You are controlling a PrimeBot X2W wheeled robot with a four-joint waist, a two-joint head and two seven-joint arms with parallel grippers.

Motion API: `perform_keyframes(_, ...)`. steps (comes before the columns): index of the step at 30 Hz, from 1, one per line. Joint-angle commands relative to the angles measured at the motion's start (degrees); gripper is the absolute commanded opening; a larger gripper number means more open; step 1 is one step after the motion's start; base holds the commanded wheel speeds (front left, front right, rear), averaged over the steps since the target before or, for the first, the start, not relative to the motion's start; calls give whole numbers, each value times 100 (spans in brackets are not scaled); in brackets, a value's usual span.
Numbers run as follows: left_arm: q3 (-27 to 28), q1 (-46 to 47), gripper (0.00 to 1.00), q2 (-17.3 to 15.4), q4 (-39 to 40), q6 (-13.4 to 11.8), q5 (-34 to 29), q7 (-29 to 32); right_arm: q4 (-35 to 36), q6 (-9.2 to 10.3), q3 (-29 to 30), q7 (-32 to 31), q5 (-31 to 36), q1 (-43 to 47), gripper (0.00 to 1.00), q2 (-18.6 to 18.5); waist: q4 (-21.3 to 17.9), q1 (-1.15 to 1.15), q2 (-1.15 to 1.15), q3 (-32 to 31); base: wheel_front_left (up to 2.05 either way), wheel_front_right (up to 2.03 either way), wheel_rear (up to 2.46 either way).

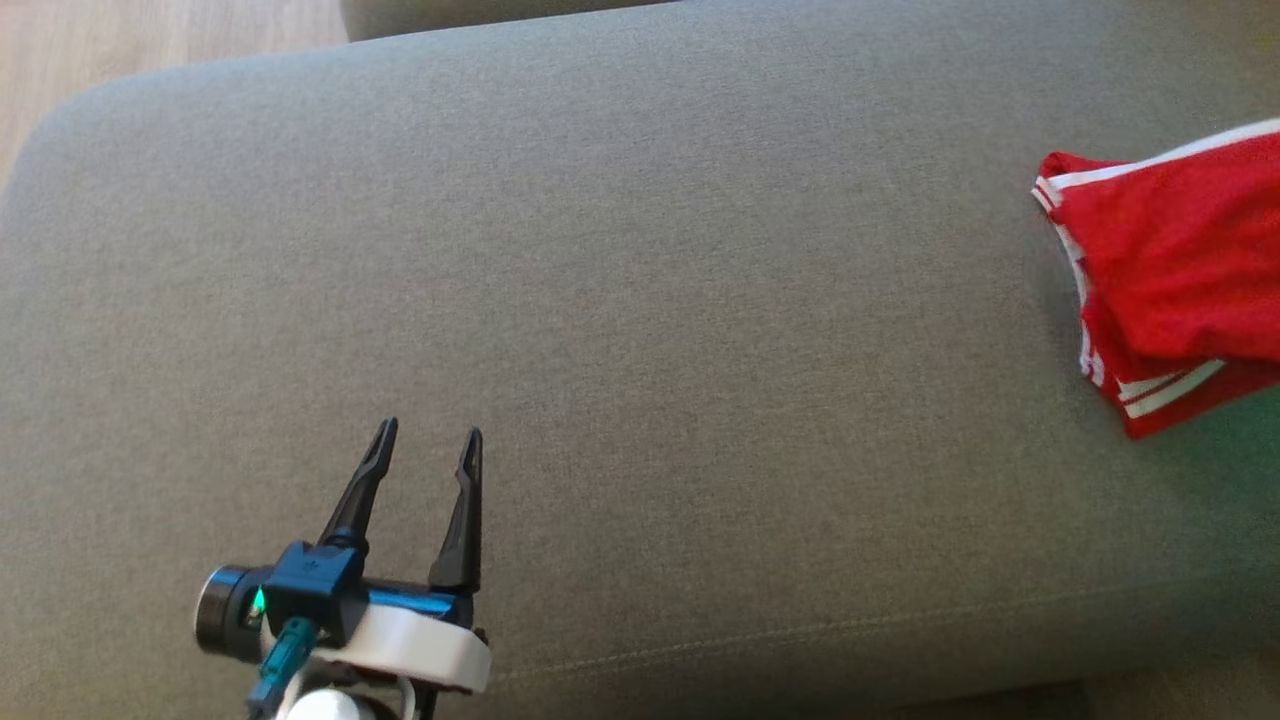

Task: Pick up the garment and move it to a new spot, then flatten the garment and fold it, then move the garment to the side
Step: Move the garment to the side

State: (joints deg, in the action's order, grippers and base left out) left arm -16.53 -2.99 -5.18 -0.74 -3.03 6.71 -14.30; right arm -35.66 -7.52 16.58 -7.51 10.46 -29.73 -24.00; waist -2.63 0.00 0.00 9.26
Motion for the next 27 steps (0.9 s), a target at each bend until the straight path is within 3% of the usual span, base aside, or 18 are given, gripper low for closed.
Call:
perform_keyframes(1,207,143,100,22,145,3,-27,-70,269,3,37,114,120,-61,100,-74,-21,0,0,-11,0,0,0)
perform_keyframes(7,198,168,100,46,217,-15,-43,-70,703,3,615,578,1144,108,100,429,-19,0,0,-83,0,0,0)
perform_keyframes(12,353,89,100,71,255,-126,58,-70,1179,3,607,1439,1247,237,100,1308,-5,0,0,-229,0,0,0)
perform_keyframes(16,503,29,100,130,323,-242,328,-70,1530,3,280,1901,841,490,100,1911,67,0,0,-382,0,0,0)
perform_keyframes(21,627,47,100,162,405,-394,469,-70,1890,3,-389,2125,151,892,100,2089,215,0,0,-522,0,0,0)
perform_keyframes(27,718,-62,100,165,542,-528,434,-70,2466,3,-1335,2240,-1142,1791,100,2110,501,0,0,-712,0,0,0)
